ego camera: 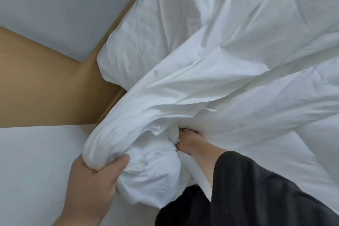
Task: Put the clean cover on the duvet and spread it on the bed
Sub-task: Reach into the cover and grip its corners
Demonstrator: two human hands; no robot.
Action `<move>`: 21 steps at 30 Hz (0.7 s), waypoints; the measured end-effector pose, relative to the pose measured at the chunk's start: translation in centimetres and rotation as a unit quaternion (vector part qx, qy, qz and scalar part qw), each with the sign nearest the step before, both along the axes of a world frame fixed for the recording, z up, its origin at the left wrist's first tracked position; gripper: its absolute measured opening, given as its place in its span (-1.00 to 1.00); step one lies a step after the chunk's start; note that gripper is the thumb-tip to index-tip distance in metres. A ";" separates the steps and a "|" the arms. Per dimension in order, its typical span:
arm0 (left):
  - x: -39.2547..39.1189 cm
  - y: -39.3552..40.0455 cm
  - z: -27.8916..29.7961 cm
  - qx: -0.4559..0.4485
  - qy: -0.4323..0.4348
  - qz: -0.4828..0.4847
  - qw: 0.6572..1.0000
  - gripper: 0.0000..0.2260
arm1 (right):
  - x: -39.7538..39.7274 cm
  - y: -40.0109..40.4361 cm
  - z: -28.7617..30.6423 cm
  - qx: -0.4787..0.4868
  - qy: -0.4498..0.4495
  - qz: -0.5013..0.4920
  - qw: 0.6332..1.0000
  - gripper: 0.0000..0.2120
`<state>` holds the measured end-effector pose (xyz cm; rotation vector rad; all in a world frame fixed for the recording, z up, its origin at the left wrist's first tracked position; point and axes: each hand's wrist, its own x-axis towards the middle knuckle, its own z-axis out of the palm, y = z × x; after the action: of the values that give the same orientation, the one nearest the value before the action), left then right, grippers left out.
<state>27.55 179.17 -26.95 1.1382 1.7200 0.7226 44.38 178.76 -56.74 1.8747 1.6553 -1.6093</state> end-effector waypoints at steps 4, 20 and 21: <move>-1.1 0.2 0.8 0.037 0.078 0.016 0.996 -0.47 | 0.1 1.7 -0.5 -0.002 -0.038 -0.010 0.999 -0.40; -1.7 4.9 0.5 -0.006 0.144 0.045 0.988 -0.64 | 3.3 -0.8 13.3 0.168 0.293 -0.438 0.833 -0.61; -0.9 4.6 0.8 -0.001 0.127 0.029 0.991 -0.64 | 2.6 -0.3 15.0 0.215 0.318 -0.398 0.833 -0.65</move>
<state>26.64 183.78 -26.14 1.2244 1.9740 0.6316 46.98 178.44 -41.77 2.7157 1.6297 -2.5878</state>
